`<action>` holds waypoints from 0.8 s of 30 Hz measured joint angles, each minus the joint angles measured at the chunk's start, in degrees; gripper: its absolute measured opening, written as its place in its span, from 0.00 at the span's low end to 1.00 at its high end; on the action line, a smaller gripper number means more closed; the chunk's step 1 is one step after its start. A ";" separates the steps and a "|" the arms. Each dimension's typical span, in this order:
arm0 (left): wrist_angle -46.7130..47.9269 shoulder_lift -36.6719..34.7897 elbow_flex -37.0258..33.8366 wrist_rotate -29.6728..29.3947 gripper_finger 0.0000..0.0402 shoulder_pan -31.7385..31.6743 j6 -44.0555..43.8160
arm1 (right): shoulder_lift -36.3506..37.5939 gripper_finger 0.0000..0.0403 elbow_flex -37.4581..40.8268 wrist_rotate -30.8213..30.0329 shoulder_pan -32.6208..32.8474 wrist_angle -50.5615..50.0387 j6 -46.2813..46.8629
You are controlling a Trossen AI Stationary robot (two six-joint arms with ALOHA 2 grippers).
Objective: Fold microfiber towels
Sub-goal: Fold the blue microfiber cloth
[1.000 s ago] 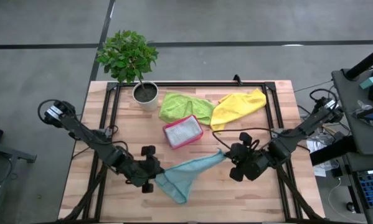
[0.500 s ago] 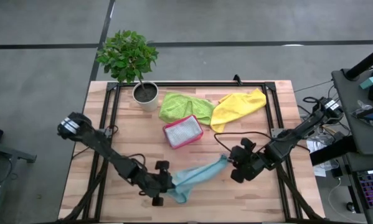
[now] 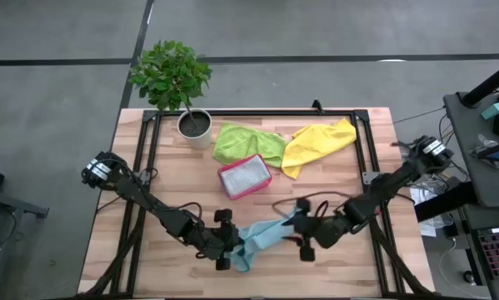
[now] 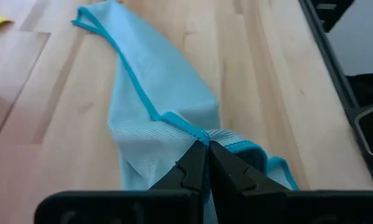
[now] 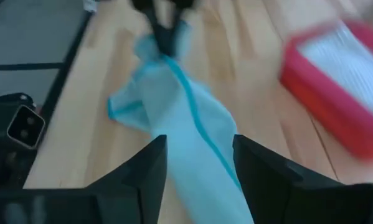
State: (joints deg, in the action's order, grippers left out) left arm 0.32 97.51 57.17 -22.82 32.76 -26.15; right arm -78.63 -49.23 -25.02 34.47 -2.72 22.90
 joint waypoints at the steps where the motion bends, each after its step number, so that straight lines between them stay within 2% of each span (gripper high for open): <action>1: 0.07 0.00 0.00 -0.01 0.00 -0.22 0.00 | -1.86 0.43 0.00 0.02 -0.15 4.06 -2.92; 4: 0.13 0.00 -0.02 -0.01 0.00 -0.53 0.06 | -7.95 0.43 -0.75 0.10 -1.02 13.89 -10.14; 8: 0.09 0.00 0.19 0.11 0.00 -0.42 1.46 | -15.12 0.42 -3.75 0.02 -3.14 19.69 -17.22; 11: 0.09 -0.02 0.22 0.43 0.00 -0.44 1.44 | -19.40 0.40 -7.05 0.94 -4.83 20.02 -20.20; 16: -0.15 -0.04 0.22 0.84 0.00 -0.44 1.51 | -23.65 0.38 -12.21 7.93 -7.62 19.80 -23.62; 24: -1.42 -0.09 0.22 1.50 0.00 -0.44 1.45 | -25.36 0.33 -14.27 14.51 -9.91 19.29 -24.02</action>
State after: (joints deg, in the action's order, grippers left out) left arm -1.10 97.43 57.39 -21.32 32.32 -24.70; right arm -103.99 -63.50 -10.50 24.55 16.57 -1.13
